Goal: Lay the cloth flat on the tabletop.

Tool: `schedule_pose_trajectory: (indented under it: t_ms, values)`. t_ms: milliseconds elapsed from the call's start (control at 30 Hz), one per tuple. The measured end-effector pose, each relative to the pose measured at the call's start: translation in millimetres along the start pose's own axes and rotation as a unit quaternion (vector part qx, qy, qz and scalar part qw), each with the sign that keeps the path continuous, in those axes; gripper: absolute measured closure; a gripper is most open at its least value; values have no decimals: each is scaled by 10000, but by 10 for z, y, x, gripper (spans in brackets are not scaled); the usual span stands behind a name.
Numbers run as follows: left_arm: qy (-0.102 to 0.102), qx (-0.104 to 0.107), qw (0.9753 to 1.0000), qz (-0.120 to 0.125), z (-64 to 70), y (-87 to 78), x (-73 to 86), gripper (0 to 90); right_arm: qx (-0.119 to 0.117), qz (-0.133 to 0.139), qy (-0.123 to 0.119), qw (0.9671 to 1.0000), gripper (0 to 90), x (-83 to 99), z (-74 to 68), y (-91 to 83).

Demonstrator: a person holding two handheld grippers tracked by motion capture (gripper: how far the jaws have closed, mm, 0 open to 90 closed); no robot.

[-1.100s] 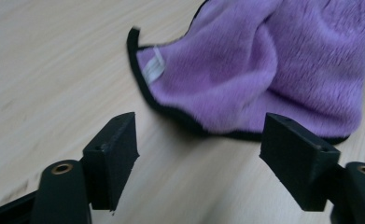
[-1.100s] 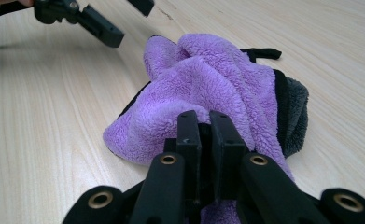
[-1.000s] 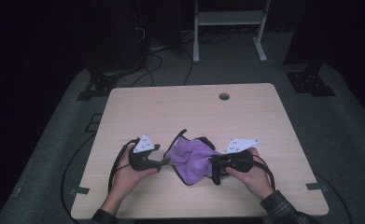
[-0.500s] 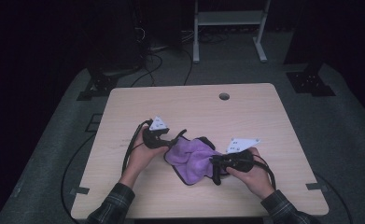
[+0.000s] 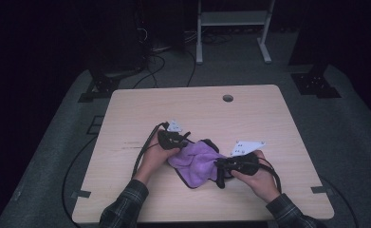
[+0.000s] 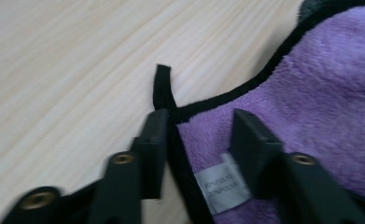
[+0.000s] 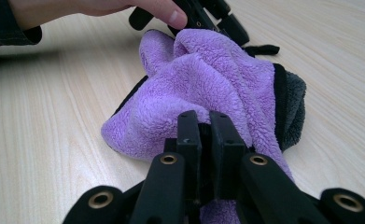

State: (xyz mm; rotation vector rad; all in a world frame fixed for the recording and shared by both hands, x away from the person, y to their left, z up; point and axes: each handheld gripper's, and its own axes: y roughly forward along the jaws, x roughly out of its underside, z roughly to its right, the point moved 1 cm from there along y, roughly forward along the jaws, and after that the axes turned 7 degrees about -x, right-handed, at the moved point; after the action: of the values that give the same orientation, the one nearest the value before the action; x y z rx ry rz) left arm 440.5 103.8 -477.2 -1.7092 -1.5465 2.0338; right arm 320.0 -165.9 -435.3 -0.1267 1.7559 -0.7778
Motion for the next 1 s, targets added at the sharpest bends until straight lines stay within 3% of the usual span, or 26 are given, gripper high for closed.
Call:
schedule_pose_trajectory:
  t_ms: [133, 333, 400, 533, 767, 1000]
  values:
    - [-171, 67, 9996, -198, 56, -23, -26, 829, 19, -4, -10, 10000, 827, -4, -5, -1]
    - [-182, -17, 9992, -358, 59, -88, -24, 855, 93, 72, 23, 9999, 829, -11, 24, -44]
    - [-226, -46, 9992, -325, 23, -131, -16, 855, 132, 120, 55, 9998, 829, -17, 39, -76]
    - [-502, -107, 9987, -45, -101, -308, 5, 857, 279, 241, 122, 9992, 830, -26, 113, -179]
    - [-912, -270, 9949, 341, -290, -588, 66, 857, 589, 385, 197, 9973, 831, -41, 273, -304]
    - [-1126, -404, 9920, 402, -392, -733, 169, 857, 884, 459, 291, 9946, 833, -26, 420, -406]
